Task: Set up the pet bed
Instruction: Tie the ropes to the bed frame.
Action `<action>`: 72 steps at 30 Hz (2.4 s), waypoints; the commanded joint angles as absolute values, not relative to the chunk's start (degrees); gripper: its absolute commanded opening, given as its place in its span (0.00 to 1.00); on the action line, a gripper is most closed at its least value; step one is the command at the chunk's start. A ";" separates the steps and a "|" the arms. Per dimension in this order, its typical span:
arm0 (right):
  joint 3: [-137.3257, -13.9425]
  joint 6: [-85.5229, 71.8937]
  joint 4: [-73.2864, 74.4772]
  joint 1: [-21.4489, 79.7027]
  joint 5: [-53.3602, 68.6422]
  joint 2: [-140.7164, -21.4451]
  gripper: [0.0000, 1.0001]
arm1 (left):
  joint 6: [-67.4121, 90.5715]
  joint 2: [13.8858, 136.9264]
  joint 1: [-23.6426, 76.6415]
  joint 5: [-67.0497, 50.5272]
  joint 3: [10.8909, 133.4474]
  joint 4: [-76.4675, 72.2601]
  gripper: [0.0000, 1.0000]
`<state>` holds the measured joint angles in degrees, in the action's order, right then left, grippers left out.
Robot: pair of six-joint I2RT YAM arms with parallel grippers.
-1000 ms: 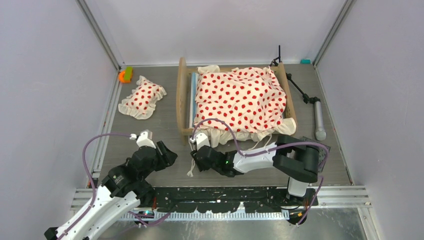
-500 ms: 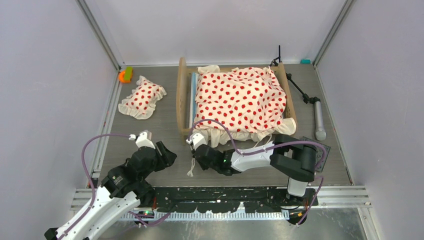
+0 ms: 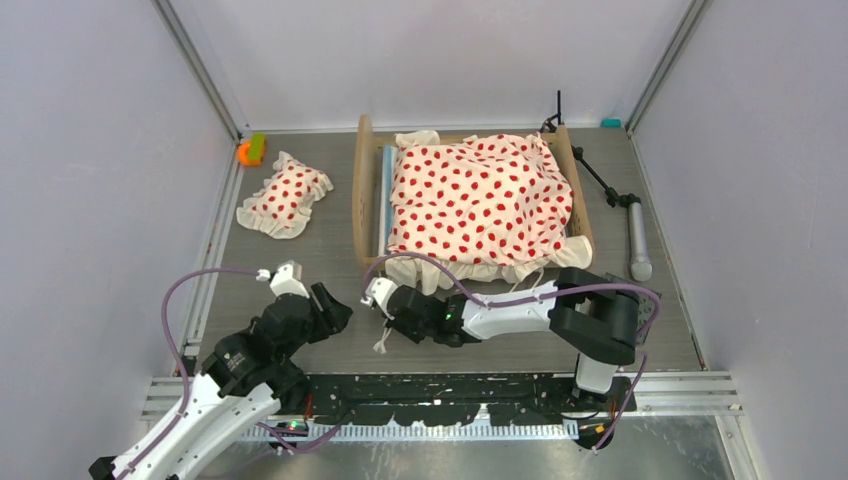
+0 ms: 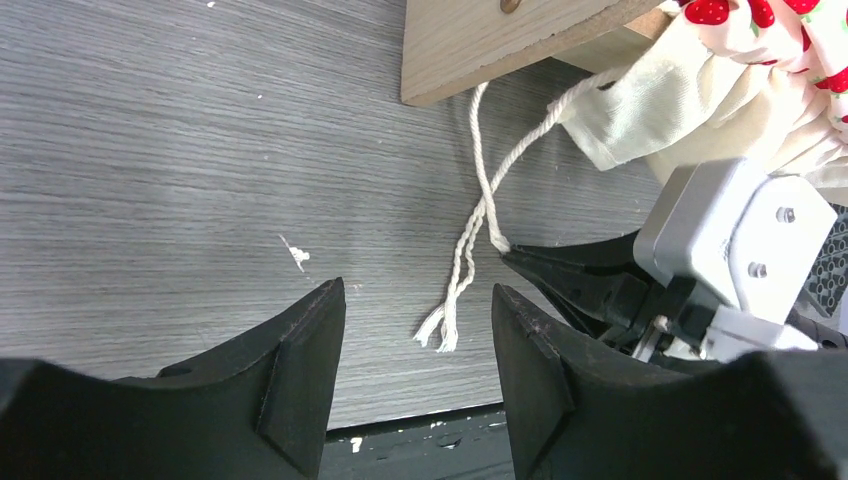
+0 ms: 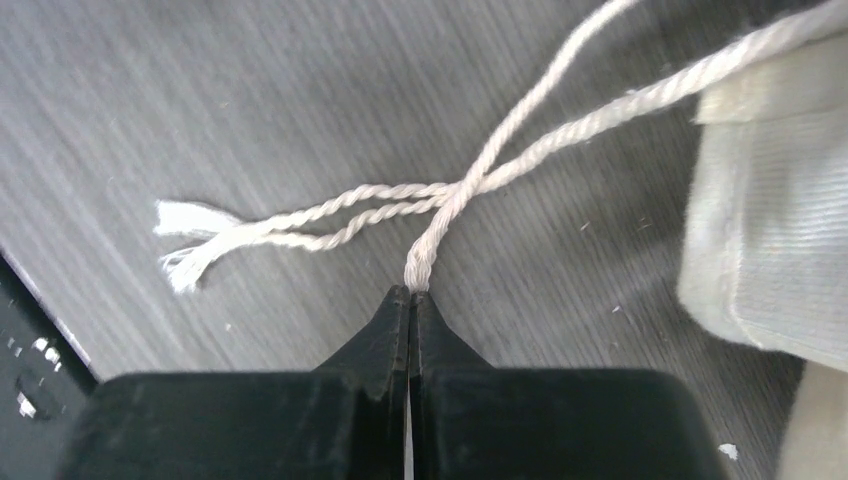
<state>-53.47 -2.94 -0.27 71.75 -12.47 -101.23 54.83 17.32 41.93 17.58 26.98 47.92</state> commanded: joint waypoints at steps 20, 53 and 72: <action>-54.32 14.15 3.67 71.46 -14.07 -97.06 0.35 | 55.15 15.60 42.10 20.52 28.31 48.52 0.59; -81.11 78.52 42.72 66.93 24.45 -109.80 0.48 | 49.99 29.60 34.10 23.70 37.61 46.58 0.76; -89.24 81.66 47.09 66.64 25.32 -116.55 0.48 | 40.87 36.87 1.34 -5.95 35.88 40.86 0.77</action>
